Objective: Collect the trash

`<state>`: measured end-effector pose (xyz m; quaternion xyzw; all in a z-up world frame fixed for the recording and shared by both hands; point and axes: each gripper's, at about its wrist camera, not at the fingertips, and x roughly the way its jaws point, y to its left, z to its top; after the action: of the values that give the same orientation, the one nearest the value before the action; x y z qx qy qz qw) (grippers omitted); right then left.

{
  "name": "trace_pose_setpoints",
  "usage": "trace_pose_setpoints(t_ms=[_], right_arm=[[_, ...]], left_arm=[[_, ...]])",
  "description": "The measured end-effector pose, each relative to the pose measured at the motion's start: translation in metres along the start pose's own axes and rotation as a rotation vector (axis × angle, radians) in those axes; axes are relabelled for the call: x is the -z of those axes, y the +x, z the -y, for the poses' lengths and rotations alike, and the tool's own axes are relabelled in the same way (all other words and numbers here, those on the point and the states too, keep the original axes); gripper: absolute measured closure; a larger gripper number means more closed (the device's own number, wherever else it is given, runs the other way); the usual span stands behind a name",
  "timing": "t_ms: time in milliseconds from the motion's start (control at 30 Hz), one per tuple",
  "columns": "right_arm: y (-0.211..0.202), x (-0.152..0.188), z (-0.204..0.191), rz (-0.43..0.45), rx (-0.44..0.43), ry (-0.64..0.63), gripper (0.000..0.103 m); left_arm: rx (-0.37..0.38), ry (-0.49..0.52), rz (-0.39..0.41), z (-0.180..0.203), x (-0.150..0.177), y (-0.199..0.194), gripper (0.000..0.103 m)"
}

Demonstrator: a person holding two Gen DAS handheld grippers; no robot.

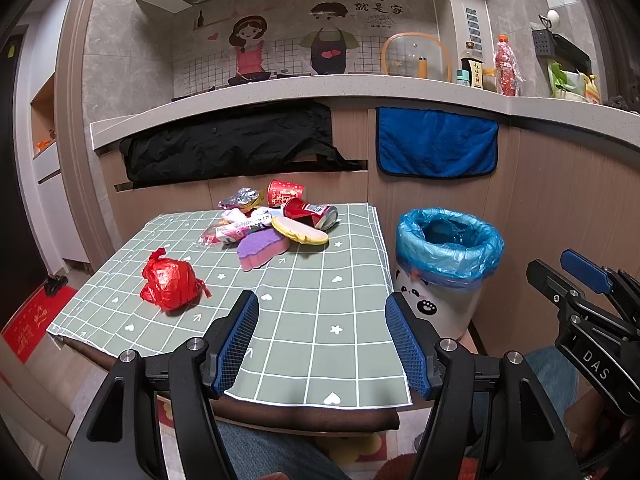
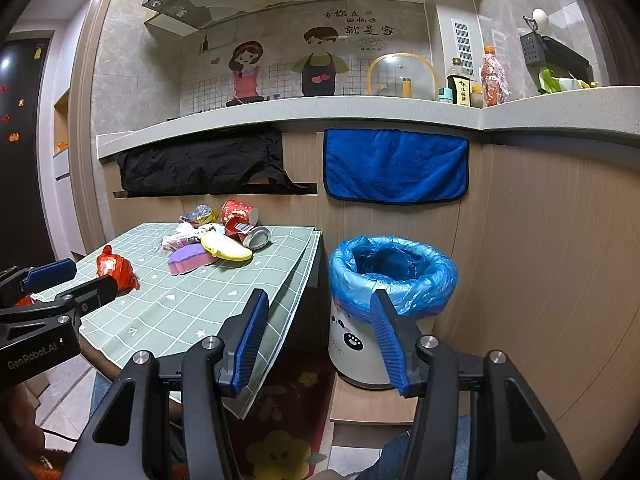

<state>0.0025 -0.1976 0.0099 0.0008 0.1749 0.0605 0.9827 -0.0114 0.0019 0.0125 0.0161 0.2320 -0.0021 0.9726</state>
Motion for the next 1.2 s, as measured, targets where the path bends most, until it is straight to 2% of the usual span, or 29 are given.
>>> trace_pose_setpoints(t_ms=[1200], right_arm=[[0.0009,0.0023,-0.0014,-0.003,0.001,0.000,0.052]], left_arm=[[0.000,-0.003,-0.002,-0.0011,0.0015,-0.0002,0.037]])
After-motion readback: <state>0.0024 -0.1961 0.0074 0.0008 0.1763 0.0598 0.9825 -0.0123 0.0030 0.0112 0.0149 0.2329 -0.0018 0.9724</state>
